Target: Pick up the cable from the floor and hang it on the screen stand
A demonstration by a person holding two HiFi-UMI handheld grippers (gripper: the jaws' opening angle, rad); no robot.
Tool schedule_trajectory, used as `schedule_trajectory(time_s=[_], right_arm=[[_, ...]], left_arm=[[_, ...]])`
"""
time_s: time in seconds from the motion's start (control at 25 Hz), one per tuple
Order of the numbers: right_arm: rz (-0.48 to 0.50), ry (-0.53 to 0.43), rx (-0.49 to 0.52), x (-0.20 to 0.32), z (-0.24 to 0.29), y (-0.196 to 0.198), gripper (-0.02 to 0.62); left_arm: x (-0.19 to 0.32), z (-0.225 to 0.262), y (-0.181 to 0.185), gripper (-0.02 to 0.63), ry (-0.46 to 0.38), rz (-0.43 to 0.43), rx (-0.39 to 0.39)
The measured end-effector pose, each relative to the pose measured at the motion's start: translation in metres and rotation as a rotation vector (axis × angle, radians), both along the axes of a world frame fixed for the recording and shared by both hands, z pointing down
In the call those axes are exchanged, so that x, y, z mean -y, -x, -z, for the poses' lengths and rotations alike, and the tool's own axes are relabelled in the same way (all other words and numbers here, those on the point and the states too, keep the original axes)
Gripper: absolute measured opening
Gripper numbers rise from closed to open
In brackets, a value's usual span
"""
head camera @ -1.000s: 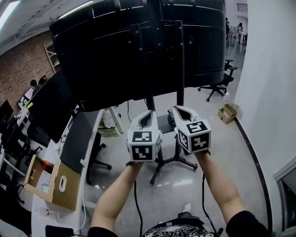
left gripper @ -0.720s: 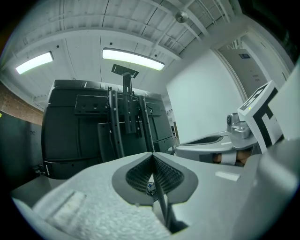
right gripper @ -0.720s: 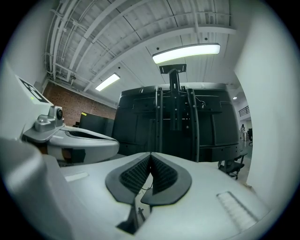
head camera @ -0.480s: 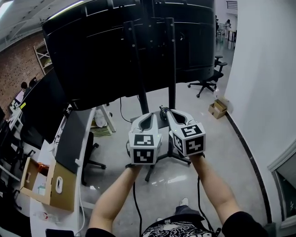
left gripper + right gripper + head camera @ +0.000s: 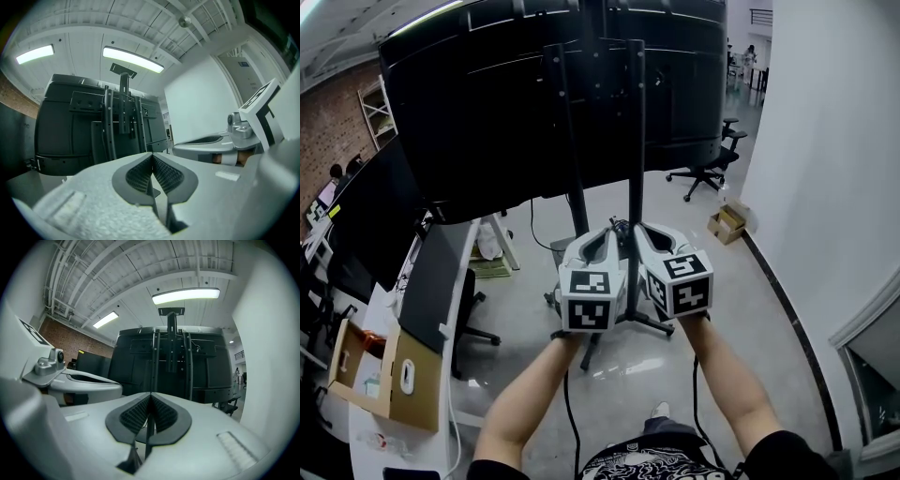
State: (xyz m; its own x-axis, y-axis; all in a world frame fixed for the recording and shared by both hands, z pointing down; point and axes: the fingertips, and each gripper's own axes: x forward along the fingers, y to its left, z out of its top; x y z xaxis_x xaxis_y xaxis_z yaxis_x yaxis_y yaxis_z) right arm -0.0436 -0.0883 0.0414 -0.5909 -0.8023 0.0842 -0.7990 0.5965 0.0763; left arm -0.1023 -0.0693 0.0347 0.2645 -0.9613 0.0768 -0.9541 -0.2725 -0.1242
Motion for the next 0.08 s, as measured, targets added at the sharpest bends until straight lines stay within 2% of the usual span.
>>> schedule_trajectory(time_s=[0.08], right_arm=[[-0.003, 0.000, -0.002, -0.0003, -0.0005, -0.0008, 0.005]], left_arm=[[0.0003, -0.0005, -0.0016, 0.002, 0.002, -0.005, -0.002]])
